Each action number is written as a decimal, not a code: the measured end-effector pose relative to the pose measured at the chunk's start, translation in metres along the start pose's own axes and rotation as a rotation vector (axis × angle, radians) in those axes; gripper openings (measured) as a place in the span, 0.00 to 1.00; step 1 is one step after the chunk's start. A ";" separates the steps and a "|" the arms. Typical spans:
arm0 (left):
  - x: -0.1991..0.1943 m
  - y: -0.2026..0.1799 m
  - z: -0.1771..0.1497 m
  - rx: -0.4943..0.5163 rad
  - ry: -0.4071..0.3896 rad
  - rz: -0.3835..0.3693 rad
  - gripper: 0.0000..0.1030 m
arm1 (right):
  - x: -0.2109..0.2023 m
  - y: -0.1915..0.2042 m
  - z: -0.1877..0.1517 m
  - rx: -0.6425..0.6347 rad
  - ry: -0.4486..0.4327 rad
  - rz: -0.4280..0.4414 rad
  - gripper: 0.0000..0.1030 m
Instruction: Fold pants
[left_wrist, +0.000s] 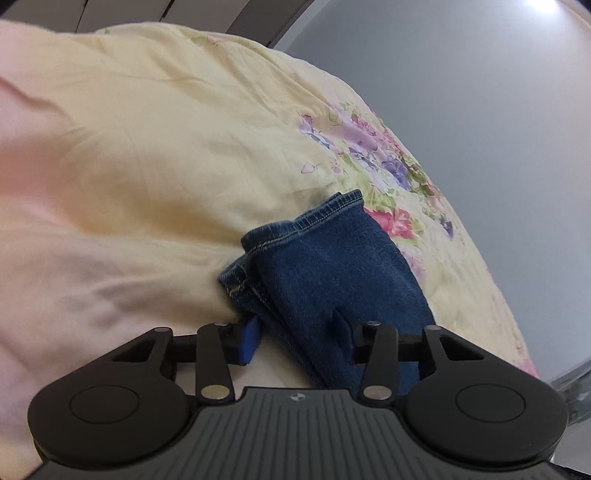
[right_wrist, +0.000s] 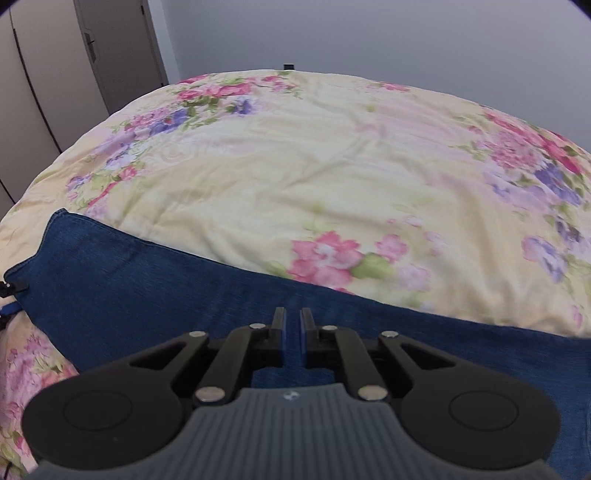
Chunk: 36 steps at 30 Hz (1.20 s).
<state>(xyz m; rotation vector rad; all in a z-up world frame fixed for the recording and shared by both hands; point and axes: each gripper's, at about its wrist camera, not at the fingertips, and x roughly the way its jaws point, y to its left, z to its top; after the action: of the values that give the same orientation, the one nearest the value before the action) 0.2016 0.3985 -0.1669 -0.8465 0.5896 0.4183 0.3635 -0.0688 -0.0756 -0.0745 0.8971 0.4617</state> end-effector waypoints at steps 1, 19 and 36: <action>0.003 -0.003 0.002 0.016 -0.005 0.015 0.48 | -0.004 -0.013 -0.005 0.011 0.004 -0.015 0.03; 0.009 -0.013 0.006 0.067 -0.042 0.089 0.13 | 0.108 -0.053 0.012 0.187 0.094 -0.017 0.00; 0.006 -0.012 0.010 0.095 -0.018 0.066 0.12 | 0.006 -0.019 -0.097 0.181 0.239 0.044 0.00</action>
<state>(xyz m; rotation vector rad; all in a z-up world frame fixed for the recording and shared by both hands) 0.2161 0.4001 -0.1587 -0.7334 0.6177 0.4540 0.3039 -0.1083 -0.1435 0.0566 1.1737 0.4157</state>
